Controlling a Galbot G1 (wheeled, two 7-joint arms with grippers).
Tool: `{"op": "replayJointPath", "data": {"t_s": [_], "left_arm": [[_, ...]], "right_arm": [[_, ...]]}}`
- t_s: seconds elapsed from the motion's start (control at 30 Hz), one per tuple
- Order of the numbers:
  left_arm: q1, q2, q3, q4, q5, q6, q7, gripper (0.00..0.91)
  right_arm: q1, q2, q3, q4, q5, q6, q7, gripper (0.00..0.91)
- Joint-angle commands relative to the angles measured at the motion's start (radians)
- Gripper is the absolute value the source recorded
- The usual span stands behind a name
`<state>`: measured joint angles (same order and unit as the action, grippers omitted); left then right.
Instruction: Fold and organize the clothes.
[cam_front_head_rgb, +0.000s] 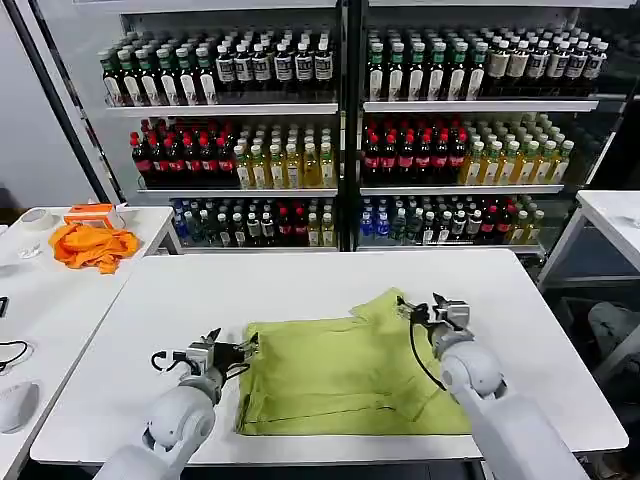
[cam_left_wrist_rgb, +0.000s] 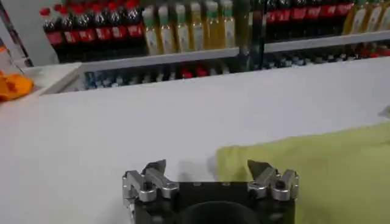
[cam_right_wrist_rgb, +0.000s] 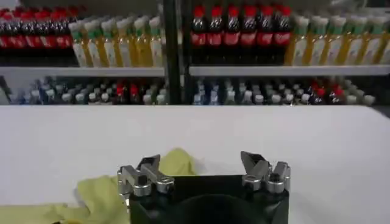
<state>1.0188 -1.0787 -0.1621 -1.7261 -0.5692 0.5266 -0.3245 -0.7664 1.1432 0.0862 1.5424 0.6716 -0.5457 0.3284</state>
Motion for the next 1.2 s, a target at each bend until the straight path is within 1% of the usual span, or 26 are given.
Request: {"op": "replayJointPath", "data": {"t_s": [0.03,0.07,0.1,0.13,0.17,0.37,0.7,0.9,0.93,1.07,1.2], "left_arm": [[-0.104,-0.007,0.047,0.104,-0.032,0.015,-0.012,0.685],[-0.103,-0.007,0.048,0.103,-0.035,0.015,-0.011,0.141],[-0.102,-0.009,0.050,0.103,-0.038,0.014,-0.009,0.060],[-0.101,-0.010,0.051,0.101,-0.040,0.012,-0.005,0.030],[-0.100,-0.010,0.052,0.099,-0.039,0.008,-0.003,0.030],[-0.078,-0.001,0.050,0.075,-0.040,-0.008,0.017,0.020],[-0.049,0.009,0.044,0.060,-0.059,-0.011,0.056,0.030],[-0.034,0.012,0.040,0.046,-0.087,-0.037,0.085,0.030],[-0.032,0.013,0.037,0.044,-0.092,-0.042,0.086,0.020],[-0.018,0.018,0.023,0.011,-0.102,-0.068,0.087,0.030],[0.016,0.030,-0.001,-0.059,-0.104,-0.082,0.086,0.030]], "right_arm": [[0.104,0.042,-0.079,-0.147,0.021,-0.010,0.005,0.746],[0.104,0.046,-0.080,-0.151,0.022,-0.011,0.005,0.464],[0.104,0.053,-0.082,-0.161,0.022,-0.012,0.002,0.171],[0.103,0.056,-0.083,-0.170,0.023,-0.011,0.000,0.060],[0.103,0.058,-0.083,-0.171,0.026,-0.012,-0.001,0.000],[0.091,0.057,-0.084,-0.168,0.044,-0.008,-0.012,0.000],[0.071,0.046,-0.069,-0.141,0.042,-0.003,-0.021,0.000],[0.054,0.032,-0.052,-0.110,0.039,0.013,-0.029,0.000],[0.050,0.028,-0.048,-0.102,0.037,0.018,-0.031,0.000],[0.031,0.010,-0.030,-0.049,0.032,0.027,-0.037,0.000],[-0.015,-0.010,0.020,0.056,0.031,0.030,-0.043,0.000]]}}
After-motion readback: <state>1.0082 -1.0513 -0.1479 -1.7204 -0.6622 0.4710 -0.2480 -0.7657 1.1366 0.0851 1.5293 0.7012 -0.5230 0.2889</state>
